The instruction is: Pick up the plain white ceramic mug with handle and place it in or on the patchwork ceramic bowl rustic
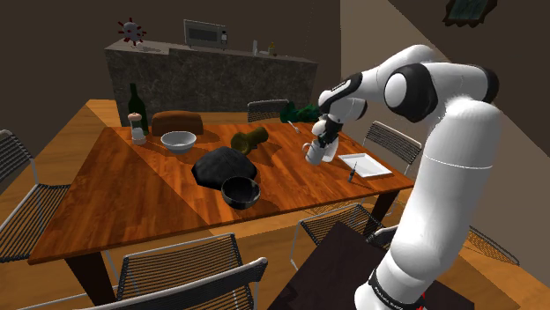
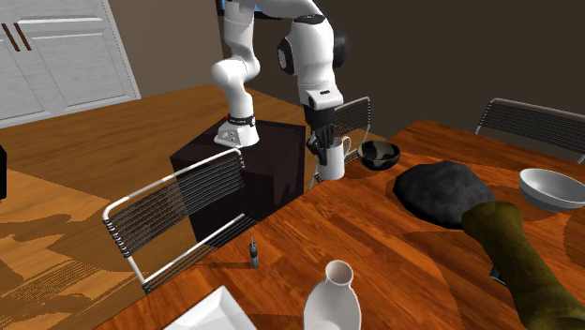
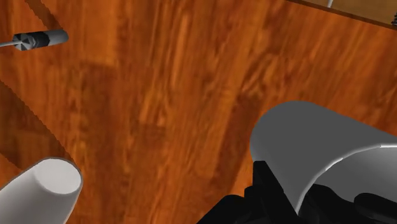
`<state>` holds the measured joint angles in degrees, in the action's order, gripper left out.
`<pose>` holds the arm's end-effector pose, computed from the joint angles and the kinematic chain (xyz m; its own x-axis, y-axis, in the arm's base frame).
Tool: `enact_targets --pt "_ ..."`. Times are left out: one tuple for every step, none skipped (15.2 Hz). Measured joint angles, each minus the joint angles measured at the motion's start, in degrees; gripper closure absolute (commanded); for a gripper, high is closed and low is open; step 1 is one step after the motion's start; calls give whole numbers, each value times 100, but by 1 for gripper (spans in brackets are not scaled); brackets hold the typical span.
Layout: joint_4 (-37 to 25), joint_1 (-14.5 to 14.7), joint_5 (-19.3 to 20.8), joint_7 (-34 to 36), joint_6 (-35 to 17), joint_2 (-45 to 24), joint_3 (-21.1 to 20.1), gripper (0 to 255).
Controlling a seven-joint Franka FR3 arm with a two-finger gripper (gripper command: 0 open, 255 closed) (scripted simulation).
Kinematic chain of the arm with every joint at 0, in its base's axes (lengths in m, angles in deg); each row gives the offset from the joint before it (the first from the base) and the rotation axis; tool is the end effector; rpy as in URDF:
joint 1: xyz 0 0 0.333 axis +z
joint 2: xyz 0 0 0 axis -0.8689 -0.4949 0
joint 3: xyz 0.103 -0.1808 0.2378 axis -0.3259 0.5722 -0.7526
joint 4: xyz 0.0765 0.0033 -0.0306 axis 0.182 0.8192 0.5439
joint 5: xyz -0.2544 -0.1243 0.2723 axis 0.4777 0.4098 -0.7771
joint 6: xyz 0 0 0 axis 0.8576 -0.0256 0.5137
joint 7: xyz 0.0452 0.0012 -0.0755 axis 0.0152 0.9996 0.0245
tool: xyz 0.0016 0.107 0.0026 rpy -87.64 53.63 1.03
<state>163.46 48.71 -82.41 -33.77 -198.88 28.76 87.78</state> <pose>0.4452 -0.4021 0.3756 0.9553 -0.2429 0.1684 -0.2423 -0.9699 -0.0244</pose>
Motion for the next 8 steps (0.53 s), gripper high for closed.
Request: enact_targets --pt "25 88 39 138 -27 20 -34 255" --pt "121 193 125 296 -60 118 -53 255" --pt "223 307 211 474 -108 211 -82 255" --pt "246 395 263 626 -126 242 -118 255" --pt "298 483 328 777 -144 302 -148 255" --pt "388 595 411 966 -191 379 -189 255" --pt "424 703 488 1167 -202 435 -237 255" --pt "428 779 525 1308 -214 446 -278 255"
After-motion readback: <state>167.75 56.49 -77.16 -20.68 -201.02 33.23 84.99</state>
